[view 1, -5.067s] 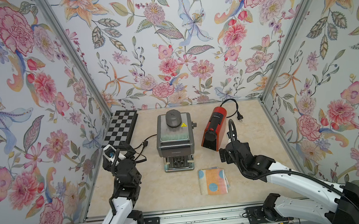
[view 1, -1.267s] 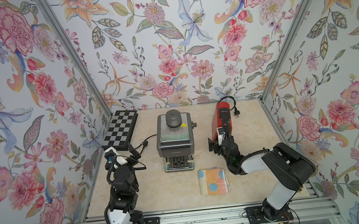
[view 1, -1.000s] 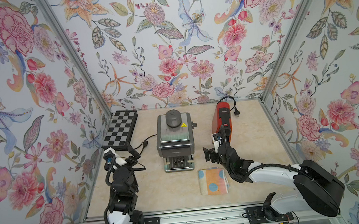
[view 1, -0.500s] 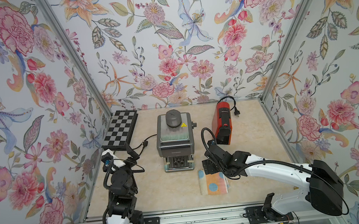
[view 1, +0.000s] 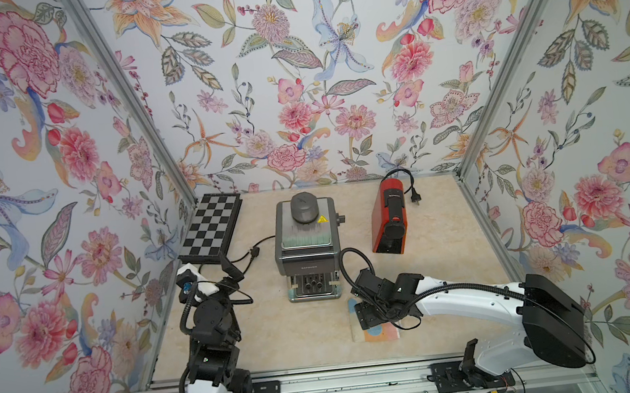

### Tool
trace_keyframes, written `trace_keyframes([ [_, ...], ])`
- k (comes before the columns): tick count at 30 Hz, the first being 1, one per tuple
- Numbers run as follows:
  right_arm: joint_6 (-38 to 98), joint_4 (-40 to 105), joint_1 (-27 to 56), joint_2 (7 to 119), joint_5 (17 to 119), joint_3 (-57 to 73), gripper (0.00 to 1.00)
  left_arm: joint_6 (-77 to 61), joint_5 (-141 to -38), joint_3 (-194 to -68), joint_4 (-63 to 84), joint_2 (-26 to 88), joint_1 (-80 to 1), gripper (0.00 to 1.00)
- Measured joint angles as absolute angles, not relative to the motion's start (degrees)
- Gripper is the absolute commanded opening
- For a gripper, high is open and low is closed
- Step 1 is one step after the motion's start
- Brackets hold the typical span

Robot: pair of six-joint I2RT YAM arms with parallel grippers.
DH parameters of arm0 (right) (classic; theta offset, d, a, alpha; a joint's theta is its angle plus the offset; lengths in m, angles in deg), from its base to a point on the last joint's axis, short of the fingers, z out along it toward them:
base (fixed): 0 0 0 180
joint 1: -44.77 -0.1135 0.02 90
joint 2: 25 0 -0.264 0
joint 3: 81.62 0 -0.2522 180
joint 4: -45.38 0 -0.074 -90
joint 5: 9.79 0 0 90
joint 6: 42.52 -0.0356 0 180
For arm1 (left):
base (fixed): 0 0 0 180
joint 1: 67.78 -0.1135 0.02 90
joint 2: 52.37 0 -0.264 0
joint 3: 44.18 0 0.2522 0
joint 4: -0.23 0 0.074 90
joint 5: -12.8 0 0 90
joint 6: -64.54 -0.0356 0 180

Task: Wipe the surface of a coffee machine
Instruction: Pick up the cleaning item at the center of the board.

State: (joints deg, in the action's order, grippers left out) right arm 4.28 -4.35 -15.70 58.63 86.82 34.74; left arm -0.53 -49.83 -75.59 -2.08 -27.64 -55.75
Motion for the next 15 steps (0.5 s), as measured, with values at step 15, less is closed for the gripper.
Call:
trace_keyframes([
  [15,1.5,0.5,-17.0,62.4,89.3,39.8,0.66,-0.5,-49.8,-75.6,-2.1,-28.6,-55.7,0.99],
])
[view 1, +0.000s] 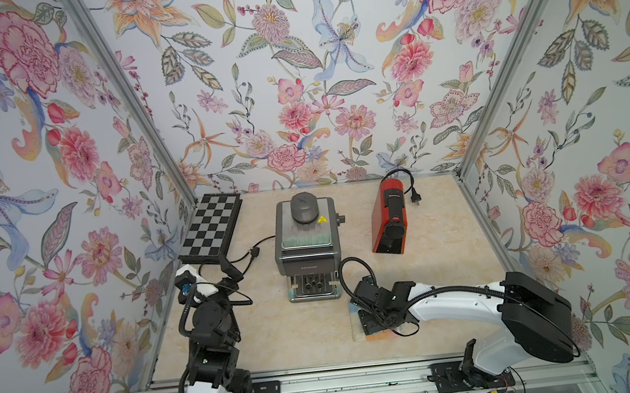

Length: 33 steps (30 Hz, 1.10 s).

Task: Wipe the surface of a coffee machine
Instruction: Pick up the cleaning item at the center of the board.

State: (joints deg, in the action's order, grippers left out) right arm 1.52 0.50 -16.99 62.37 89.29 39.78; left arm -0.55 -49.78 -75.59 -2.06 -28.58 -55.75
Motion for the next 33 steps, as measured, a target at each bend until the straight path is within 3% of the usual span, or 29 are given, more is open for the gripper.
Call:
trace_keyframes([
  [11,0.4,5.0,-20.7,65.0,93.3,39.3,0.34,-0.5,-49.8,-75.6,-1.4,-29.2,-55.7,0.99],
  [18,-2.0,10.6,-20.7,61.8,93.4,43.2,0.00,-0.6,-49.9,-75.7,-1.3,-28.9,-55.7,0.99],
  [25,-1.8,10.4,-15.7,47.2,89.0,52.4,0.00,-0.9,-52.4,-80.0,0.1,-27.1,-55.7,0.99],
  [33,6.9,7.7,3.2,27.1,79.2,52.2,0.00,-3.2,-61.3,-88.3,0.3,-23.8,-55.7,0.99],
])
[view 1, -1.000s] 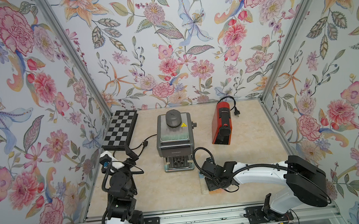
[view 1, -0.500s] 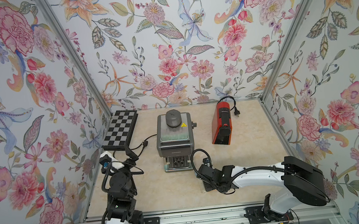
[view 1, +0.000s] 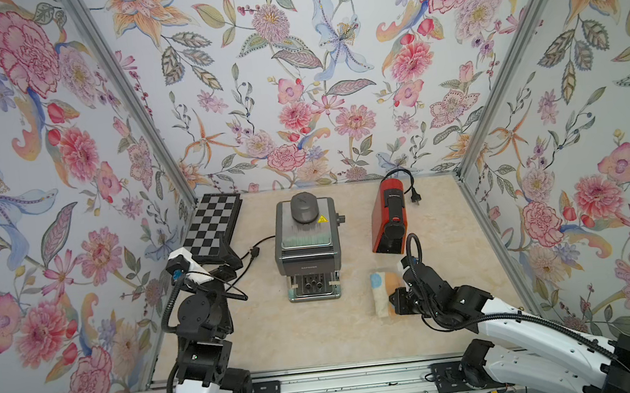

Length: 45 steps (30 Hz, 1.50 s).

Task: Wipe the surface of a coffee machine
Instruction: Pick up the cleaning item at the center of the board, then wipe the dirt from the surface of the coffee machine.

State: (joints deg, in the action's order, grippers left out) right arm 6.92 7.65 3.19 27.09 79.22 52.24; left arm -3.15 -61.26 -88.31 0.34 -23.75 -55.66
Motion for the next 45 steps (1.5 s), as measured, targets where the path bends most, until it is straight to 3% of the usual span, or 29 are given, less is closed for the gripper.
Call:
trace_keyframes([
  [5,11.1,13.6,12.2,29.4,66.3,46.5,0.00,-4.4,-72.7,-93.2,1.1,-17.4,-55.3,0.99],
  [17,11.8,33.4,16.1,42.7,46.2,35.9,0.00,-6.9,-91.7,-110.5,13.4,-6.1,-50.0,0.99],
  [29,7.6,50.1,16.0,55.6,36.0,34.9,0.00,-4.0,-92.8,-113.3,17.1,1.0,-45.2,0.99],
  [40,6.9,56.8,17.9,61.0,34.5,40.7,0.00,-4.5,-89.8,-128.5,27.5,14.5,-42.7,0.99],
  [45,6.9,57.4,18.0,63.6,34.3,41.6,0.00,-5.1,-87.7,-129.3,29.7,17.6,-41.4,0.99],
])
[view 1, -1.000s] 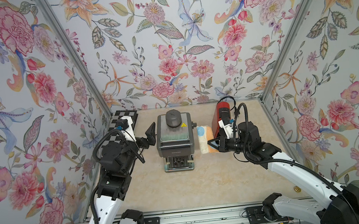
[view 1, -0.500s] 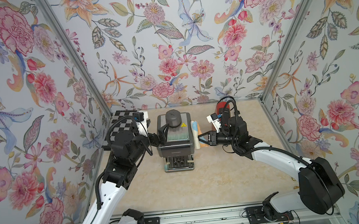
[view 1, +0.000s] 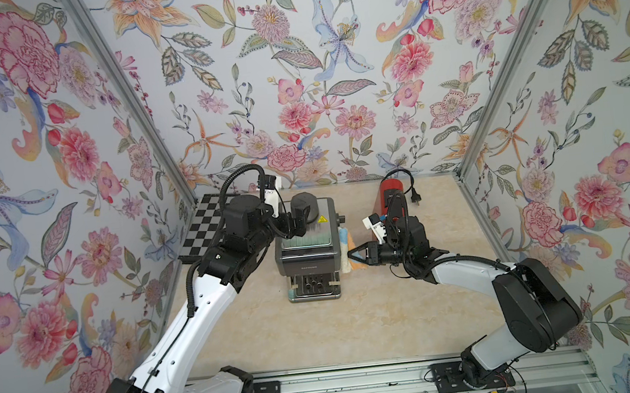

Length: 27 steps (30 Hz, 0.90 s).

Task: Wipe the surface of a coffee machine
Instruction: Wipe the dirt from the surface of the coffee machine.

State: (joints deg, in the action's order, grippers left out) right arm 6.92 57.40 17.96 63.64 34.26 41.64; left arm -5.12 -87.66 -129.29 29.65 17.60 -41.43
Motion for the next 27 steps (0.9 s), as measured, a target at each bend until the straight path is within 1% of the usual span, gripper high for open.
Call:
trace_keyframes([
  [7,7.2,56.8,17.8,61.6,34.3,41.7,0.00,-5.6,-87.0,-132.3,29.8,21.2,-40.5,0.99],
  [17,10.0,49.6,17.7,49.3,36.7,40.7,0.00,-5.7,-85.3,-133.1,29.8,25.7,-39.0,0.99],
  [27,10.8,47.7,16.9,48.5,37.7,39.9,0.00,-5.5,-85.2,-133.1,29.4,26.1,-38.6,0.98],
])
